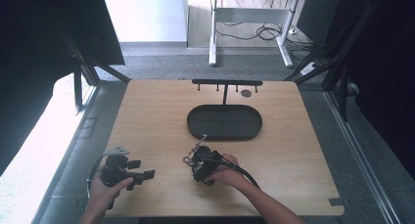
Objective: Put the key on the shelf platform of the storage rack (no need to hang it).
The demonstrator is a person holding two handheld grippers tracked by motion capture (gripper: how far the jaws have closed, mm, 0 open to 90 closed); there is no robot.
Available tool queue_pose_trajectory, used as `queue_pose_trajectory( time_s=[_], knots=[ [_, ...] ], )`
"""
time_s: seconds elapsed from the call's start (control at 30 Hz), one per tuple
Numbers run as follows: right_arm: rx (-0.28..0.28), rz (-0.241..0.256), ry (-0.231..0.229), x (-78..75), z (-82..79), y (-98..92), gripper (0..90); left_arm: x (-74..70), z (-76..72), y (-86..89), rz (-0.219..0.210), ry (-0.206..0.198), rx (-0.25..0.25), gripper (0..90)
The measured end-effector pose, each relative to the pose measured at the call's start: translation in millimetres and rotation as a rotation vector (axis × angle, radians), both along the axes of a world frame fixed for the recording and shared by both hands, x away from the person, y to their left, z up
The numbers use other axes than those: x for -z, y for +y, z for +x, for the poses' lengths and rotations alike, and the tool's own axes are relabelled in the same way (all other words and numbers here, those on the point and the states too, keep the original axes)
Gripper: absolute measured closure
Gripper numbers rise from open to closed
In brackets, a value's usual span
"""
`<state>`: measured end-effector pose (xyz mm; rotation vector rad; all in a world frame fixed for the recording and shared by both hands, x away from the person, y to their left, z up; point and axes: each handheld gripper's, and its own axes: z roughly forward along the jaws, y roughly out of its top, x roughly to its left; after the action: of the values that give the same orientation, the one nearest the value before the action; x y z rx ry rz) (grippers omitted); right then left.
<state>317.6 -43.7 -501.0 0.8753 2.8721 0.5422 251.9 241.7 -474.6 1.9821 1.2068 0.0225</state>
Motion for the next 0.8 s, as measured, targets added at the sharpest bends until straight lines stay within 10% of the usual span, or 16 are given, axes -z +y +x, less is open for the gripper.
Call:
queue_pose_trajectory(
  time_s=[0.8],
  knots=[
    [-0.017, -0.025, -0.005, 7.1, 2.0, 2.0, 49.5, -0.3, -0.4, -0.9, 0.002, -0.001, -0.003, 19.6]
  ],
)
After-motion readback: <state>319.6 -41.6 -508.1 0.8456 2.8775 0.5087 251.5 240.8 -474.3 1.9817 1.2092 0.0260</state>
